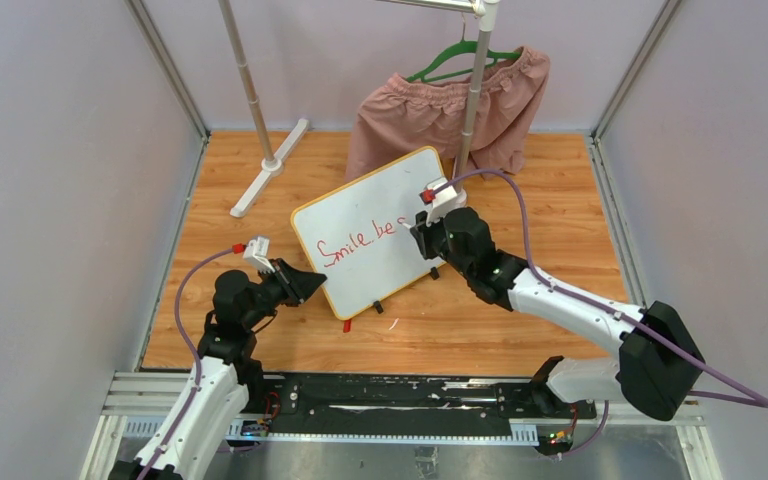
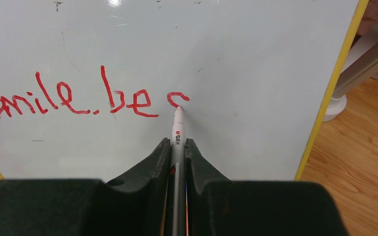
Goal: Write a sentence on the whiteboard
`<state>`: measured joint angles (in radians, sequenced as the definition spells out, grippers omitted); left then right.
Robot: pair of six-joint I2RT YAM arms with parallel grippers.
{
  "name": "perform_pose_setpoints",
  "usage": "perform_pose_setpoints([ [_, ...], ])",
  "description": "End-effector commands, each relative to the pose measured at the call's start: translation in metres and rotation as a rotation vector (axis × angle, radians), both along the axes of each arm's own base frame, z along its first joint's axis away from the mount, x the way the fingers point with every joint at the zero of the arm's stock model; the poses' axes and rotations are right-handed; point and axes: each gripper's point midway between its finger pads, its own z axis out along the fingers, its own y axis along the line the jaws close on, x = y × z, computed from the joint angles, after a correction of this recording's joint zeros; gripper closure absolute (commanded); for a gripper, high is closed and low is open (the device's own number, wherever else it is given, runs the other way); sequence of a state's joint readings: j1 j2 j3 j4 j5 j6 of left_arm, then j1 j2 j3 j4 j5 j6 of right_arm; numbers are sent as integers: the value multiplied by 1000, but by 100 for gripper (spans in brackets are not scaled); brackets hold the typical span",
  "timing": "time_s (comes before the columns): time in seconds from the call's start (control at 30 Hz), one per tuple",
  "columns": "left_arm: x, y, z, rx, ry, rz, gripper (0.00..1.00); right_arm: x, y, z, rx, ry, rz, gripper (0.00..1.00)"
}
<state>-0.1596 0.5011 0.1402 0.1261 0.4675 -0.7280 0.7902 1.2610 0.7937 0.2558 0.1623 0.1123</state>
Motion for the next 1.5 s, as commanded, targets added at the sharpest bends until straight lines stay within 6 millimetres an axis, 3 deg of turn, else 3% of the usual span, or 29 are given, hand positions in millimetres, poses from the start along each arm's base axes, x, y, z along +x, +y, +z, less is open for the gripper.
perform_pose_setpoints([
  [0.0, 0, 2, 0, 13, 5, 9, 100, -1, -12, -8, -32, 16, -49, 100],
  [0.87, 0, 1, 1, 12, 2, 5, 100, 15, -7, 21, -1, -39, -66, 100],
  [1.1, 0, 1, 1, 13, 0, 5, 100, 14, -6, 16, -6, -28, -60, 100],
  [1.47, 0, 1, 2, 11, -3, 6, 100, 0, -7, -10, -10, 43, -43, 100],
])
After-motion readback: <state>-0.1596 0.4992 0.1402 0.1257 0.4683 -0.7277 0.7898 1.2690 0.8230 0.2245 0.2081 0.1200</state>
